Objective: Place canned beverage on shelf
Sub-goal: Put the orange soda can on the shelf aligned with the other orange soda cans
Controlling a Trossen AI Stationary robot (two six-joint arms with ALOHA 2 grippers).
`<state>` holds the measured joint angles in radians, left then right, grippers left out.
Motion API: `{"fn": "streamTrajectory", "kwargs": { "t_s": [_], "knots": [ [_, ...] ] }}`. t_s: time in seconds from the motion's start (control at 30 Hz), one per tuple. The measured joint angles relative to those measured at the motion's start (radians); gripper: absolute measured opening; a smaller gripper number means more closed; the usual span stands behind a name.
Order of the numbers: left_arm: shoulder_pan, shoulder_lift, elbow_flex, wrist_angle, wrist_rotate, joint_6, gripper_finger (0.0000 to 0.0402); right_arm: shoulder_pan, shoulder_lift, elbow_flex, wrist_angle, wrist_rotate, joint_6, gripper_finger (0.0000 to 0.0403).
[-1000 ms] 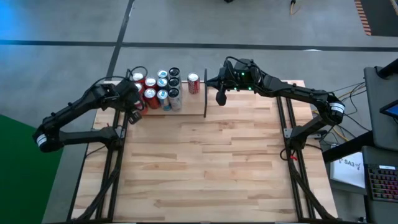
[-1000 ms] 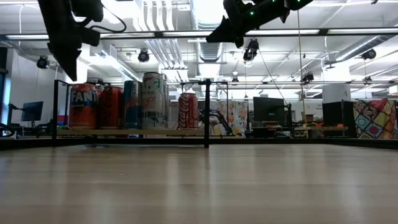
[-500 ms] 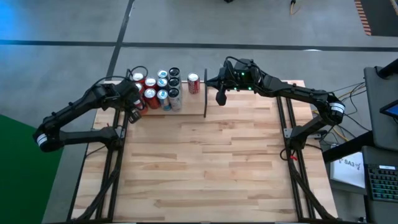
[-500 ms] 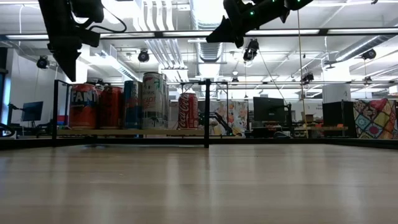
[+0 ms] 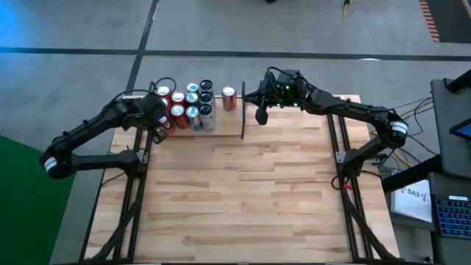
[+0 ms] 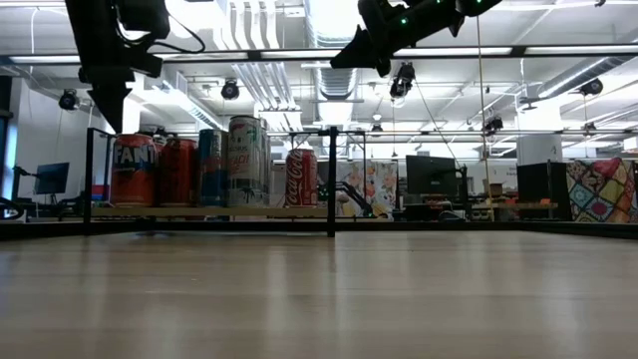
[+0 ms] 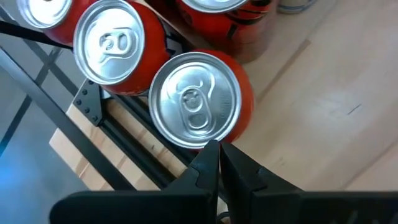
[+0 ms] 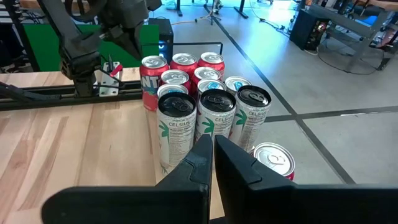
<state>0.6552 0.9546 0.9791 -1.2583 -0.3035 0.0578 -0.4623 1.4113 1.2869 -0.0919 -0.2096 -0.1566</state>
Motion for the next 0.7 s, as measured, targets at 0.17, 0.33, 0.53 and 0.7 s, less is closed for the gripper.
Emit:
{"fn": "streamTrajectory", "kwargs": {
  "t_s": [0.17,0.33,0.53,0.7],
  "knots": [
    [0.000,0.000,0.000,0.000,-0.015,0.000,0.0000,0.000,0.000,0.000,0.000,0.000,0.000,0.0009],
    [0.000,-0.001,0.000,-0.007,-0.055,-0.008,0.0000,0.000,0.000,0.000,0.000,0.000,0.000,0.0009],
    [0.000,-0.011,0.000,-0.015,-0.045,-0.008,0.0000,0.000,0.000,0.000,0.000,0.000,0.000,0.0009],
    [0.000,-0.022,0.018,0.063,0.083,-0.012,0.0000,0.000,0.000,0.000,0.000,0.000,0.000,0.0009]
  ]
}}
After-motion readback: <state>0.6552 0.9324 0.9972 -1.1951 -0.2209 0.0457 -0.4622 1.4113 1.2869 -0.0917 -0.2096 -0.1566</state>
